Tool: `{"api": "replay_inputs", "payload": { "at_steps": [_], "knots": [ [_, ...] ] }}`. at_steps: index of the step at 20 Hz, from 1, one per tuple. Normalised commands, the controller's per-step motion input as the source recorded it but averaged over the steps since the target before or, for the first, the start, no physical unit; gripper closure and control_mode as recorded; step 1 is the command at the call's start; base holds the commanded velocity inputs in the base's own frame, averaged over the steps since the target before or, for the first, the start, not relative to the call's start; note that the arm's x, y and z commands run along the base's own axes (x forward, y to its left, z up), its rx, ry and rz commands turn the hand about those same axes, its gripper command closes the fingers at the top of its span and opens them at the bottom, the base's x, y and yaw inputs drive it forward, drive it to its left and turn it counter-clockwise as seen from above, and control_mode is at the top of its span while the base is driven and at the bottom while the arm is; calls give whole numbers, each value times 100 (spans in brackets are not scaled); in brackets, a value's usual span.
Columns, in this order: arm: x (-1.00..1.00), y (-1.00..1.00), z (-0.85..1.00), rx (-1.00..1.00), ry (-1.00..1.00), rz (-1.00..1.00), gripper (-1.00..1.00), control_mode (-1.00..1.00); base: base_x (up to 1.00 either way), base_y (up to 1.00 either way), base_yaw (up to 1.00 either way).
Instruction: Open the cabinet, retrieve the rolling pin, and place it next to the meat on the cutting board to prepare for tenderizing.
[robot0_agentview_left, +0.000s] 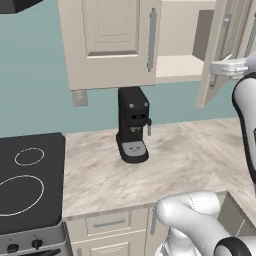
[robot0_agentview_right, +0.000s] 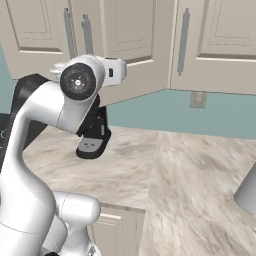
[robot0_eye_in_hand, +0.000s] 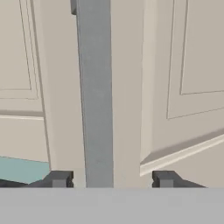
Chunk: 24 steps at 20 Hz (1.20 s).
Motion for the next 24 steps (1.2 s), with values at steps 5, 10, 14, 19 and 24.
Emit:
{"api": "replay_inputs", "payload": {
  "at_steps": [5, 10, 14, 19, 24],
  "knots": [
    [-46, -3, -1, -1, -3, -1, -100, -100, 0, 0, 0],
    [-92, -2, 1, -5, -7, -1, -100, -100, 0, 0, 0],
    [-96, 9, 14, -11, -2, -2, -100, -100, 0, 0, 0],
    [-46, 60, 17, -21, 0, -9, -100, -100, 0, 0, 0],
    [-2, 86, 9, -33, 2, -17, -100, -100, 0, 0, 0]
  ]
}}
